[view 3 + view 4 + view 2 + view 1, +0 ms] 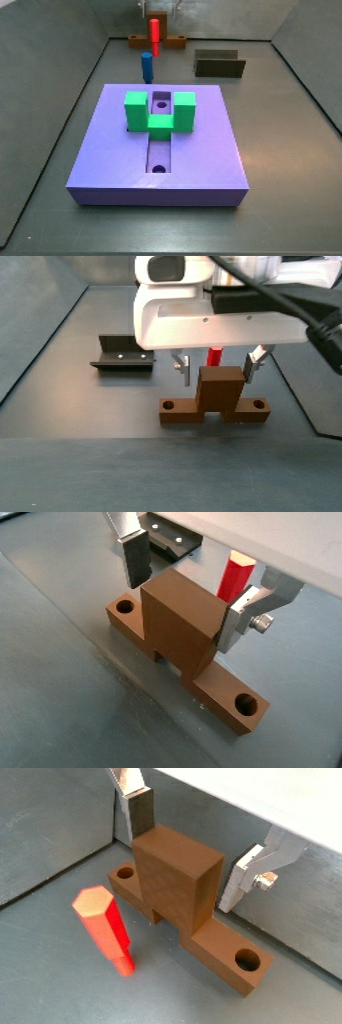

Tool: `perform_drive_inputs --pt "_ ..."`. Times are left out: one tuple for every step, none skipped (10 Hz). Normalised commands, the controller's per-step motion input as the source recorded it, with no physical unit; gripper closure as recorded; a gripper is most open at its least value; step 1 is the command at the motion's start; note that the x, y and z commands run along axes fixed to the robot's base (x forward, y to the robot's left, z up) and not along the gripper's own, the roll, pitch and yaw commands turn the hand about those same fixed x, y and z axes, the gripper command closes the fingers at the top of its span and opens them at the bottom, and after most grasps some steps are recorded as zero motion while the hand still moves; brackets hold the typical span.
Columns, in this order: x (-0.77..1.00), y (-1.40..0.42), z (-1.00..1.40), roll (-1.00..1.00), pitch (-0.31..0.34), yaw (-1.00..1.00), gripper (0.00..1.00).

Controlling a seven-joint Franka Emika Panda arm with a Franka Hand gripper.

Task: Pick up the brown object. Move up. Move to above the board. Insert the brown object.
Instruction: Pick up the brown object.

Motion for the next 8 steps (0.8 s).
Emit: perform_drive_inputs --pt "0.10 0.02 -0.23 -0.06 0.000 0.00 0.00" --pt "0.00 0.00 -0.17 -0.04 0.000 0.00 0.00" --pt "-0.07 0.00 -0.07 -0.03 0.000 0.00 0.00" --pt "-0.04 0.00 -0.10 -0.02 0.000 0.00 0.00" --pt "0.00 0.05 -0.10 0.00 0.000 0.00 0.00" --pt "0.00 0.04 -0.03 0.00 0.000 0.00 0.00" --pt "0.00 0.00 -0.06 0.00 0.000 0.00 0.00" --pt "0.00 0.00 -0.07 0.00 0.000 0.00 0.00"
